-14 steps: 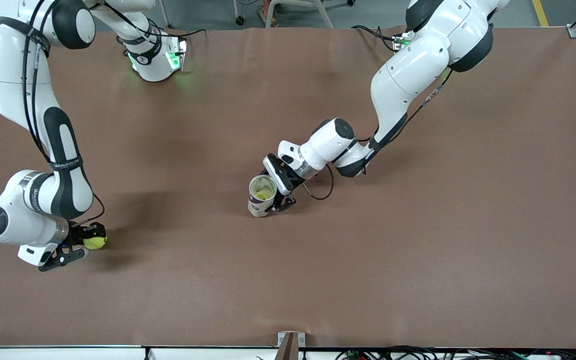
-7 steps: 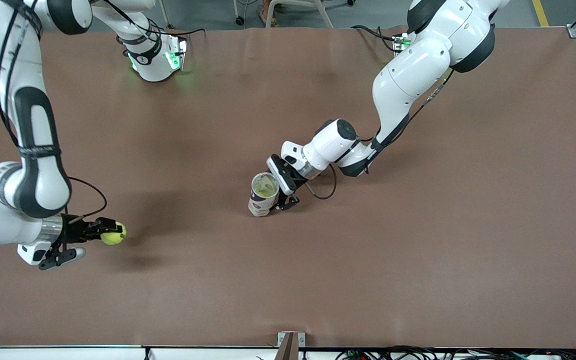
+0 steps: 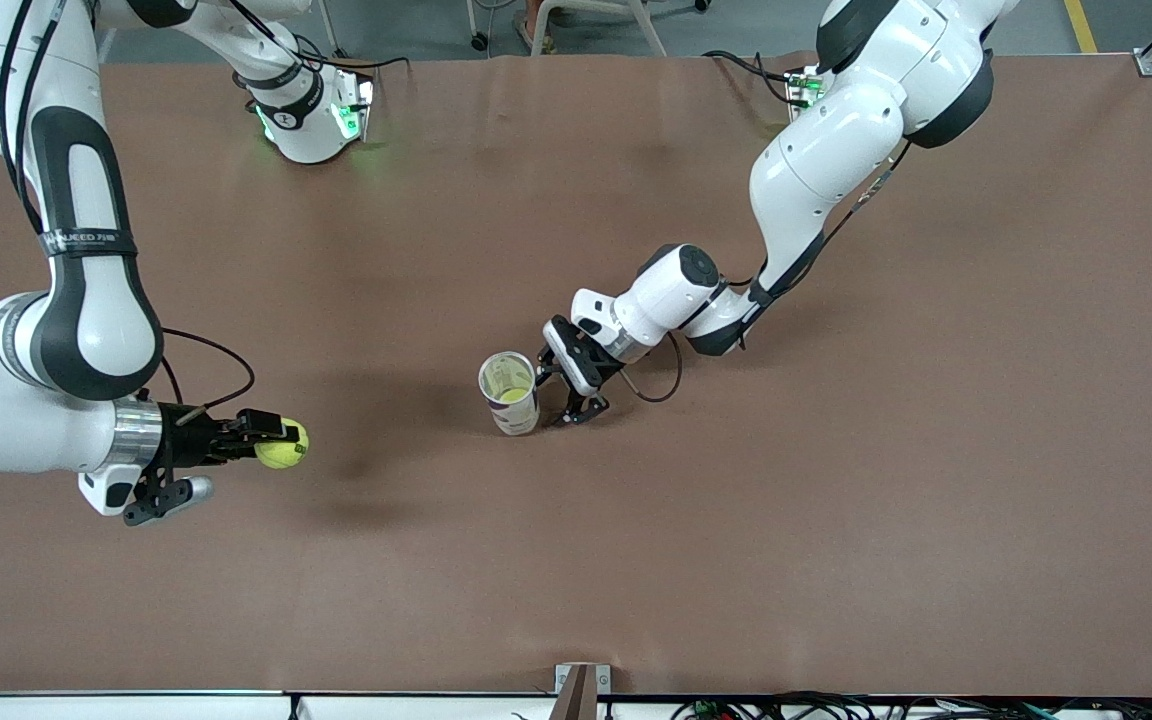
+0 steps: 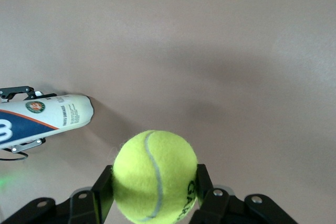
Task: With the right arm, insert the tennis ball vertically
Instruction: 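Carry the second ball with the right gripper above the can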
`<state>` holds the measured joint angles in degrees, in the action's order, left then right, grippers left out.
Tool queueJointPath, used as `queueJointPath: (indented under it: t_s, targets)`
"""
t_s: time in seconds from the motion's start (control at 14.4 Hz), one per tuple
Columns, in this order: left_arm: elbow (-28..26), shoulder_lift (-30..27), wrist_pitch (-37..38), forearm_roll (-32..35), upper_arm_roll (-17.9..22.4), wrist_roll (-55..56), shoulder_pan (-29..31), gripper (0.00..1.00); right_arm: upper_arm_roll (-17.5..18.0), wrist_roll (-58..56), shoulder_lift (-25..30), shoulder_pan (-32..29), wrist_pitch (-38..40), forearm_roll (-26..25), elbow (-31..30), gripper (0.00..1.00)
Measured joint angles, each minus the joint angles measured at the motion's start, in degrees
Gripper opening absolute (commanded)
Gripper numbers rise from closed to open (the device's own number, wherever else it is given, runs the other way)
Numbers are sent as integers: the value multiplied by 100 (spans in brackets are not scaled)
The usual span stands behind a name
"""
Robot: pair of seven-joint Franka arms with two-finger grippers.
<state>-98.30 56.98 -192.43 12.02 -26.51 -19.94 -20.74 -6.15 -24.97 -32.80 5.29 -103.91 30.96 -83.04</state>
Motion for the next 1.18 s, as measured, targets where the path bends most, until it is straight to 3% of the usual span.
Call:
queueJointPath:
  t_s: [0.28, 0.76, 1.18]
  targets:
    - [-2, 0, 0, 3, 0, -27, -10, 79, 255, 709, 312, 35, 540, 41, 5, 35]
    - [16, 0, 0, 8, -8, -31, -25, 80, 1140, 2784, 704, 278, 620, 284, -5, 34]
    - [40, 0, 0, 9, -19, -32, -46, 81, 1193, 3723, 696, 1029, -25, 286, -75, 34]
